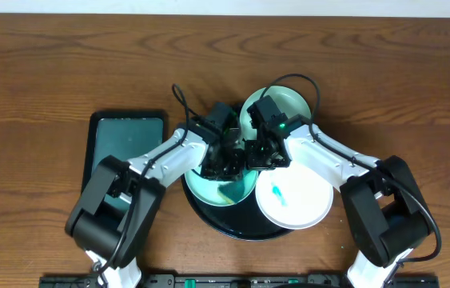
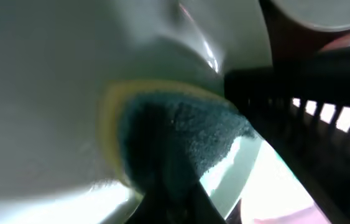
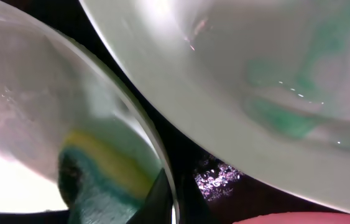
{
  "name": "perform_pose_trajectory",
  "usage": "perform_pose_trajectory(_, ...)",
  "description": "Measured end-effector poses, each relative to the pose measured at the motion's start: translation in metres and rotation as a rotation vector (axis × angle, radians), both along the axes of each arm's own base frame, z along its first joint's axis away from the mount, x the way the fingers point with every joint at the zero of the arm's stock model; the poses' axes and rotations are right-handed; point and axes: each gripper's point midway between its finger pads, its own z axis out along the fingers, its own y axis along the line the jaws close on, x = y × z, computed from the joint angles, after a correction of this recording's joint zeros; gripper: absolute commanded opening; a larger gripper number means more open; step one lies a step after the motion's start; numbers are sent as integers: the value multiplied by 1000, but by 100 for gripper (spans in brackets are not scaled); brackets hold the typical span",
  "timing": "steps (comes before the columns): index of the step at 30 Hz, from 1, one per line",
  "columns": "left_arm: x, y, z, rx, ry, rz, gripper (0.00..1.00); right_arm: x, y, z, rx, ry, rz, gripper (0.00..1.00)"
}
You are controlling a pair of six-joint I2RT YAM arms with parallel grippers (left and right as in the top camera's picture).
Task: Clean dirty plates on tray and stack at the side
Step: 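Scrub the held plate with the sponge in the left gripper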
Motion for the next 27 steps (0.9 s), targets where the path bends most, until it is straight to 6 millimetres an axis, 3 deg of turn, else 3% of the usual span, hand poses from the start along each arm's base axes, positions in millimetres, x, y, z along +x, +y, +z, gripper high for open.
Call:
perform_pose_trajectory(6,11,-6,-4,-162,146,106,7,2,-6,0,-30,-9,-6,1)
perform_pose_trajectory(12,21,1,-2,-286,245,175,7,1,-7,0,-32,-8,-6,1)
perform_pose_trajectory(20,50,29,-1,-283,168,245,7,1,2,2,10,1,-11,1)
perform_pose_trajectory(27,75,66,2,-67,-61,256,7,1,3,2,12,4,-16,1)
